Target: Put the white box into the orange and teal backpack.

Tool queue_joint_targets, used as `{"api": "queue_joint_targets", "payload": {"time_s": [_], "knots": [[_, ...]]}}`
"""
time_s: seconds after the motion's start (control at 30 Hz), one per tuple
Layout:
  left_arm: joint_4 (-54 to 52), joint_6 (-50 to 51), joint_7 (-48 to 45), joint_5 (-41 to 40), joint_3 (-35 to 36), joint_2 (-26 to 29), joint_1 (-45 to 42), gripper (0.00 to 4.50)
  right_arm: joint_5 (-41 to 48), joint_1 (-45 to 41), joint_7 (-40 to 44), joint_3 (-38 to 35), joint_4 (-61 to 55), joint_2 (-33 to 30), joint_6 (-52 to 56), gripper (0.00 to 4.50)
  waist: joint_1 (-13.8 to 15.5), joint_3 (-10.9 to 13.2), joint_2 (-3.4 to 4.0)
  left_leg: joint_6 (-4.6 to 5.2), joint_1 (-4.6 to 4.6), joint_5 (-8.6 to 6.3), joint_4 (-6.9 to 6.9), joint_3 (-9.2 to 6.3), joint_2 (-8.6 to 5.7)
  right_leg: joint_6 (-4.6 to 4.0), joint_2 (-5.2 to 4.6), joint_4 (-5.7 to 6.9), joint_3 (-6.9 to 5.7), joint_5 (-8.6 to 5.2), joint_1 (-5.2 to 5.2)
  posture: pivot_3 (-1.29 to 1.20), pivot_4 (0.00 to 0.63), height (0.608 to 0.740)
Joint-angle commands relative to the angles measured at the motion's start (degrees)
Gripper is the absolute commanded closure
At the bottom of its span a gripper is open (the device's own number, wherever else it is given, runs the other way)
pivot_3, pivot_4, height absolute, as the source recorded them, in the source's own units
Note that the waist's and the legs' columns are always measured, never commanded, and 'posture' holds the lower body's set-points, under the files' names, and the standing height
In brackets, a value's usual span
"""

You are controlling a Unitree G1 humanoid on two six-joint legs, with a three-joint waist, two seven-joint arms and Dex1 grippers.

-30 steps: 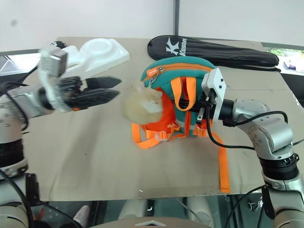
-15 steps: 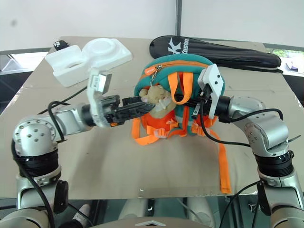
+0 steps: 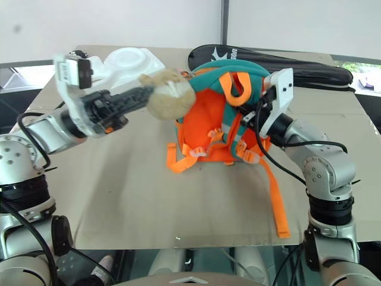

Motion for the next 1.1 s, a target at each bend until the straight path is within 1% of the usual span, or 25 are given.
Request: {"api": "queue_joint_targets", "payload": {"time_s": [0.03, 0.13, 0.23, 0.3, 0.33, 0.4, 0.5, 0.57, 0.6, 0.67, 0.77, 0.8, 0.83, 0.87, 0.9, 0.93, 0.97, 1.03, 1.07, 1.1], "knots": [[2.4, -2.15, -0.51, 2.01, 5.45, 2.73, 4.83, 4.48, 0.44, -1.89, -7.43, -9.51, 2.88, 0.66, -2.98, 4.5, -0.18, -0.01, 0.02, 0.0, -0.01, 0.0, -0.01, 0.0, 0.0, 0.0, 0.0, 0.0, 0.0, 0.0, -0.01, 0.0, 0.15, 0.74], [3.17, -5.19, -1.66, 9.42, 4.05, 3.34, 13.24, 4.48, 1.26, -3.53, -11.59, -13.14, 5.91, 1.36, -4.74, 4.5, -0.24, -0.02, 0.11, 0.0, 0.09, 0.0, -0.14, 0.2, -0.01, 0.0, -0.04, -0.01, 0.14, 0.0, -0.05, 0.0, 0.15, 0.74], [2.58, -8.41, -1.08, 19.43, -2.02, 3.53, 20.82, 4.48, 0.4, -5.05, -14.05, -14.34, 8.11, 0.83, -6.53, 4.5, -0.03, -0.02, 0.09, 0.0, 0.03, 0.0, -0.18, 0.17, 0.02, -0.02, -0.03, -0.04, 0.08, -0.01, -0.09, 0.0, 0.15, 0.74], [2.13, -13.38, 2.59, 28.21, -7.76, 2.0, 23.44, 4.48, -0.26, -5.74, -15.03, -14.7, 9.11, 0.42, -7.94, 4.5, 0.39, -0.03, 0.08, 0.0, 0.03, 0.0, -0.2, 0.16, 0.0, -0.03, -0.05, -0.05, 0.08, -0.01, -0.08, 0.0, 0.15, 0.74], [1.38, -16.57, 4.06, 31.54, -10.21, -0.05, 23.32, 4.48, -0.19, -5.66, -14.68, -14.35, 9.1, 0.06, -7.93, 4.5, 0.64, -0.03, 0.08, 0.0, 0.03, 0.0, -0.19, 0.16, -0.02, -0.03, -0.08, -0.06, 0.07, -0.01, -0.06, 0.0, 0.15, 0.74], [-0.74, -22.1, 3.76, 34.54, -13.39, -4.69, 21.71, 4.48, -1.56, -4.54, -12.28, -12.0, 7.9, -1.27, -8.4, 4.5, 1.48, -0.05, 0.07, 0.0, 0.03, 0.0, -0.16, 0.18, -0.08, -0.05, -0.14, -0.14, 0.09, -0.02, -0.01, 0.0, 0.15, 0.74], [0.48, -28.74, 3.44, 40.93, -18.19, -9.63, 17.69, 4.48, -4.23, -2.57, -9.81, -7.95, 5.89, -1.95, -9.93, 4.5, 2.19, -0.07, 0.04, 0.01, -0.05, 0.0, 0.0, 0.18, -0.1, -0.05, -0.14, -0.16, 0.09, -0.01, 0.02, 0.0, 0.15, 0.74], [2.19, -33.8, 3.99, 43.98, -19.13, -13.46, 14.13, 4.48, -7.54, -1.11, -7.56, -4.62, 5.29, -2.95, -12.17, 4.5, 2.32, -0.07, 0.05, 0.02, -0.03, 0.01, 0.01, 0.17, -0.11, -0.03, -0.14, -0.15, 0.09, 0.0, 0.05, 0.0, 0.15, 0.74], [2.22, -35.06, 3.36, 43.6, -18.31, -14.81, 12.56, 4.48, -8.05, -0.51, -6.61, -3.89, 5.1, -3.49, -12.36, 4.5, 2.12, -0.07, 0.05, 0.02, -0.02, 0.01, 0.02, 0.18, -0.12, -0.02, -0.12, -0.14, 0.09, 0.01, 0.05, 0.0, 0.15, 0.74], [2.3, -36.4, 1.69, 44.06, -17.62, -15.42, 10.95, 4.48, -8.83, 0.12, -4.85, -3.23, 5.12, -4.4, -13.26, 4.5, 1.63, -0.07, 0.05, 0.02, -0.04, 0.01, 0.02, 0.18, -0.1, -0.01, -0.09, -0.14, 0.11, 0.02, 0.04, 0.0, 0.15, 0.74], [4.55, -41.1, -2.74, 48.73, -18.73, -13.12, 9.8, 4.5, -14.03, 2.51, -0.64, -0.9, 5.1, -7.95, -18.06, 3.54, 1.24, -0.07, 0.06, 0.02, -0.04, 0.01, -0.04, 0.18, -0.08, 0.01, -0.07, -0.12, 0.11, 0.02, -0.01, 0.0, 0.15, 0.74], [5.37, -43.32, -4.01, 50.91, -19.61, -12.48, 9.89, 4.16, -14.83, 3.25, 0.61, -0.09, 5.21, -8.67, -18.77, 3.03, 1.13, -0.08, 0.08, 0.02, -0.01, 0.0, -0.09, 0.18, -0.06, 0.0, -0.05, -0.13, 0.11, 0.02, -0.01, 0.0, 0.15, 0.74], [5.31, -44.15, -4.98, 51.04, -19.53, -12.7, 10.03, 3.8, -14.36, 3.86, 1.49, 0.12, 5.05, -8.62, -18.76, 2.63, 1.02, -0.08, 0.08, 0.01, 0.0, 0.0, -0.14, 0.18, -0.05, 0.0, -0.05, -0.15, 0.11, 0.01, -0.03, 0.0, 0.15, 0.74], [5.24, -44.7, -5.65, 51.08, -19.36, -13.01, 10.08, 3.48, -14.09, 4.19, 1.95, 0.17, 4.97, -8.45, -18.75, 2.09, 0.94, -0.08, 0.08, 0.01, 0.01, 0.0, -0.2, 0.19, -0.05, 0.0, -0.05, -0.17, 0.11, 0.01, -0.04, 0.0, 0.15, 0.74], [4.45, -45.22, -6.41, 51.09, -19.06, -12.98, 10.32, 3.11, -13.36, 5.17, 3.38, 0.3, 3.95, -9.05, -18.06, 1.72, 0.9, -0.07, 0.08, 0.02, 0.0, 0.0, -0.24, 0.18, -0.05, 0.0, -0.04, -0.19, 0.1, 0.0, -0.04, 0.0, 0.15, 0.74], [3.07, -44.59, -6.73, 50.34, -18.2, -12.6, 10.92, 2.84, -11.91, 6.95, 5.46, 0.04, 1.99, -10.56, -16.5, 1.46, 0.81, -0.07, 0.09, 0.01, -0.01, 0.0, -0.24, 0.18, -0.04, 0.0, -0.04, -0.19, 0.11, 0.0, -0.05, 0.0, 0.15, 0.74], [2.16, -44.24, -6.98, 50.08, -17.64, -12.26, 11.4, 2.41, -11.02, 8.24, 6.98, -0.15, 0.57, -11.69, -15.41, 0.97, 0.93, -0.07, 0.09, 0.02, -0.06, 0.0, -0.22, 0.17, -0.04, 0.0, -0.06, -0.19, 0.09, 0.0, -0.06, 0.0, 0.15, 0.74], [-1.1, -42.8, -8.62, 48.99, -16.1, -10.11, 14.18, 1.66, -9.5, 12.69, 10.99, -1.43, -3.15, -15.7, -13.68, 0.22, 1.11, -0.07, 0.08, 0.02, -0.09, 0.0, -0.21, 0.17, -0.04, 0.01, -0.08, -0.21, 0.08, 0.0, -0.05, 0.0, 0.15, 0.74], [-2.79, -42.15, -9.79, 48.3, -15.21, -8.87, 15.99, 1.29, -8.68, 14.93, 12.7, -2.42, -4.79, -17.37, -13.52, 0.03, 0.97, -0.07, 0.08, 0.02, -0.09, 0.0, -0.21, 0.18, -0.04, 0.01, -0.09, -0.25, 0.09, 0.0, -0.05, 0.0, 0.15, 0.74], [-4.33, -41.45, -10.83, 47.65, -14.33, -7.62, 17.8, 0.8, -7.53, 16.95, 13.79, -3.61, -6.23, -18.64, -13.14, 0.0, 0.9, -0.07, 0.08, 0.03, -0.04, -0.01, -0.23, 0.21, -0.02, 0.0, -0.1, -0.26, 0.11, 0.0, -0.03, 0.0, 0.15, 0.74]]}}
